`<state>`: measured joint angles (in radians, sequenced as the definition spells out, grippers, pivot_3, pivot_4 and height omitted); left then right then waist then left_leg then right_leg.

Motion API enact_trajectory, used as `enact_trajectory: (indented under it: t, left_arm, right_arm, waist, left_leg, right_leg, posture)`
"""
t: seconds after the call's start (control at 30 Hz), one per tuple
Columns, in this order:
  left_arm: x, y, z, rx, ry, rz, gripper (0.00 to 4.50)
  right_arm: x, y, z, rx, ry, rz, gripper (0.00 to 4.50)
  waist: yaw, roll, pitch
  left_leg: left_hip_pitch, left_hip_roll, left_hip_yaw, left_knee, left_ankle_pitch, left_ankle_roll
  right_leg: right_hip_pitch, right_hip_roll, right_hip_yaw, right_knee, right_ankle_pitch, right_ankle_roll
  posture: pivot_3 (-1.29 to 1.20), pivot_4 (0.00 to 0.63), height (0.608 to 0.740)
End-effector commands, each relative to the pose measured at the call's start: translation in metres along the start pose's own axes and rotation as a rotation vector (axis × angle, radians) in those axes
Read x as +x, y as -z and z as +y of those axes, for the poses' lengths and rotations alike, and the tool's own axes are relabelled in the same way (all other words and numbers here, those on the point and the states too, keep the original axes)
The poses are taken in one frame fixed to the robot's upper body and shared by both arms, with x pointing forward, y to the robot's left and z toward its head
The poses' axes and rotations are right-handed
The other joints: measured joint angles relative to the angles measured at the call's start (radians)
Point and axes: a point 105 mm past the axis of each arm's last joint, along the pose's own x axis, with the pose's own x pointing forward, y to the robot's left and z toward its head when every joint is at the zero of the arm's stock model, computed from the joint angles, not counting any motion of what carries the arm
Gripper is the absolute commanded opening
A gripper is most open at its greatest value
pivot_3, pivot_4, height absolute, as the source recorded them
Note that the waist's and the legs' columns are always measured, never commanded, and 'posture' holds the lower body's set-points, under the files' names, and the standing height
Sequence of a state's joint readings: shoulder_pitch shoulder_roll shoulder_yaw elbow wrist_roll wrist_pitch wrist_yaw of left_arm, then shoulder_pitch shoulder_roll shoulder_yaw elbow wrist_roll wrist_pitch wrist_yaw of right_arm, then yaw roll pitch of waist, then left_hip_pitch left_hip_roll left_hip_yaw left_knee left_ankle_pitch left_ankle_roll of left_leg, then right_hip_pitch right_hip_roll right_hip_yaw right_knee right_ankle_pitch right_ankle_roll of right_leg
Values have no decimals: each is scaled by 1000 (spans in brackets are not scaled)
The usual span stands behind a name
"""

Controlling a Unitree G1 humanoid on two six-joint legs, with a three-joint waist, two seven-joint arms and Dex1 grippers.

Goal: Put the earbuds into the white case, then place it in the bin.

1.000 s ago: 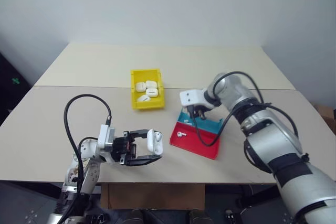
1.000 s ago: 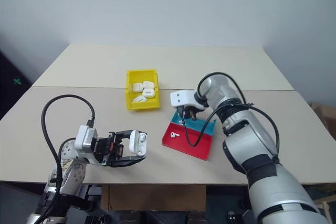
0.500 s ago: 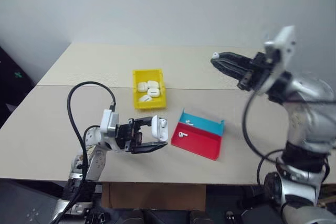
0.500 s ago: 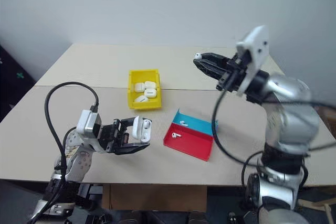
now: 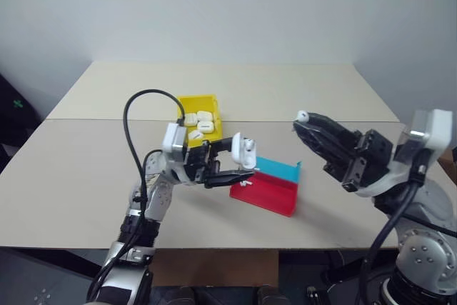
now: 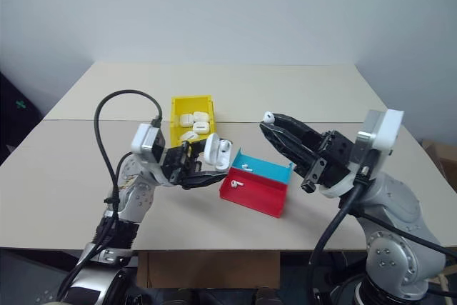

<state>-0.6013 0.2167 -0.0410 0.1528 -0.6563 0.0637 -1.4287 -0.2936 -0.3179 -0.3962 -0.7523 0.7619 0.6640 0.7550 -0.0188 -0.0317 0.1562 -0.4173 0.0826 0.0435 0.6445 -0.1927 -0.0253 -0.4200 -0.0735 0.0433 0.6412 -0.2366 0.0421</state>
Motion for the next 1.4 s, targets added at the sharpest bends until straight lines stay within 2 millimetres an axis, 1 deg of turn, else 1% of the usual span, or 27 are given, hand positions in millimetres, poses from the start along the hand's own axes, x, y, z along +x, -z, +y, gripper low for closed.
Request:
enact_trajectory:
  t: [0.03, 0.17, 0.33, 0.43, 0.6, 0.77, 1.07, 1.4]
  left_arm:
    - [9, -5, 1, 39, 18, -2, 2791]
    - [10, -5, 1, 41, 18, -6, 2791]
    - [8, -3, 1, 44, 12, -3, 2791]
    - [8, -2, 0, 41, 14, -9, 2791]
    - [11, -2, -1, 42, 21, -19, 2791]
    - [11, -1, -1, 44, 22, -19, 2791]
    - [10, 0, 0, 47, 22, -17, 2791]
    - [11, 1, 0, 52, 21, -19, 2791]
  right_arm:
    - [6, -4, 8, -7, -36, -48, 675]
    - [9, 2, 13, 19, -74, -20, 675]
    - [7, 8, 17, 105, -124, 34, 675]
    - [8, 12, 22, 115, -151, 58, 675]
    - [10, 22, 24, 127, -159, 97, 675]
    - [11, 26, 27, 122, -165, 104, 675]
    - [9, 34, 28, 103, -170, 137, 675]
    - [8, 36, 30, 62, -192, 143, 675]
  waist:
    - [0, 0, 0]
    - [2, 0, 0]
    - [4, 0, 0]
    - [4, 0, 0]
    - [3, 0, 0]
    - [4, 0, 0]
    - [4, 0, 0]
    - [4, 0, 0]
  left_leg:
    - [0, 0, 0, 0, 0, 0]
    - [-1, 0, -1, 0, 0, 0]
    - [-1, 0, -1, 0, 0, 0]
    - [-1, 0, -1, 0, 0, 0]
    - [-1, 0, -1, 0, 0, 0]
    - [-1, 0, -1, 0, 0, 0]
    - [-1, 0, -1, 0, 0, 0]
    - [-2, 0, -1, 0, 0, 0]
  right_leg:
    - [0, 0, 0, 0, 0, 0]
    - [0, 0, 0, 0, 0, 0]
    - [0, 0, 0, 0, 0, 0]
    - [0, 0, 0, 0, 0, 0]
    - [0, 0, 0, 0, 0, 0]
    - [0, 0, -1, -1, 0, 0]
    - [-1, 0, -1, -1, 0, 0]
    - [-1, 0, -1, -1, 0, 0]
  posture:
    - [0, 150, 740]
    - [0, 150, 740]
    - [0, 150, 740]
    - [0, 150, 740]
    - [0, 150, 740]
    - [0, 150, 740]
    - [0, 150, 740]
    - [0, 150, 740]
